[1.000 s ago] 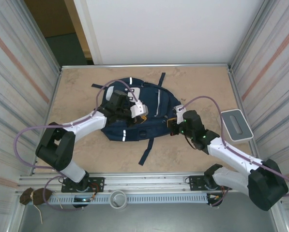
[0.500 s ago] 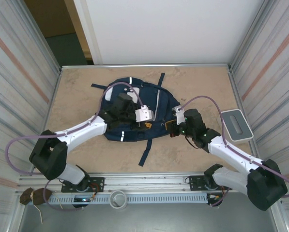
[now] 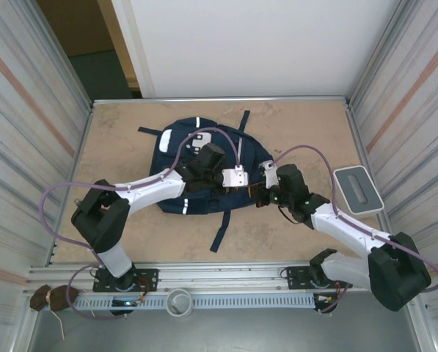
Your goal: Pack the student bag
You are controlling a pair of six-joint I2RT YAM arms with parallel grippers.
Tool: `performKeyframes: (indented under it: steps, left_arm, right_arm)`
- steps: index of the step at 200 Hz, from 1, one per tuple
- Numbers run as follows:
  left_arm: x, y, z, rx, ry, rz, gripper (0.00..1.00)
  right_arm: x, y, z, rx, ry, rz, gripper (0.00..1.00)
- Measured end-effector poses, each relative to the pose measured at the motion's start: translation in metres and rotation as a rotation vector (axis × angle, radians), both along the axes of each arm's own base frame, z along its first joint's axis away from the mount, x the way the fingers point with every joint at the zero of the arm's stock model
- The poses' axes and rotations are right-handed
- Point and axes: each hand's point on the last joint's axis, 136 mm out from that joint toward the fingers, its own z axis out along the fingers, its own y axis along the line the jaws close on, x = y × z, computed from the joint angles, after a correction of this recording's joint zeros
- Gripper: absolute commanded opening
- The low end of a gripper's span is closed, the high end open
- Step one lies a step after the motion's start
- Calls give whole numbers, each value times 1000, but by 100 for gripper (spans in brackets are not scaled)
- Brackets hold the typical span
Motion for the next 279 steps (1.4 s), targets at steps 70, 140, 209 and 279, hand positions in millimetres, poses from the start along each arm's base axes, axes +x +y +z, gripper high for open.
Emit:
performKeyframes:
  steps: [70,140,209,279]
  left_arm:
    - [0,5,9,-72,61,-15,0]
    - [-2,6,12,-98,75,-9,0]
    - [-2,16,17,-149,89,-4,0]
    - [-7,38,23,-211,105,-5,0]
  right_arm:
    - [5,8,0,42,-38,39,14]
    - [6,13,2,61,-50,59,15]
    - [8,16,6,72,-70,70,0]
    - [17,9,23,24,-119,-3,0]
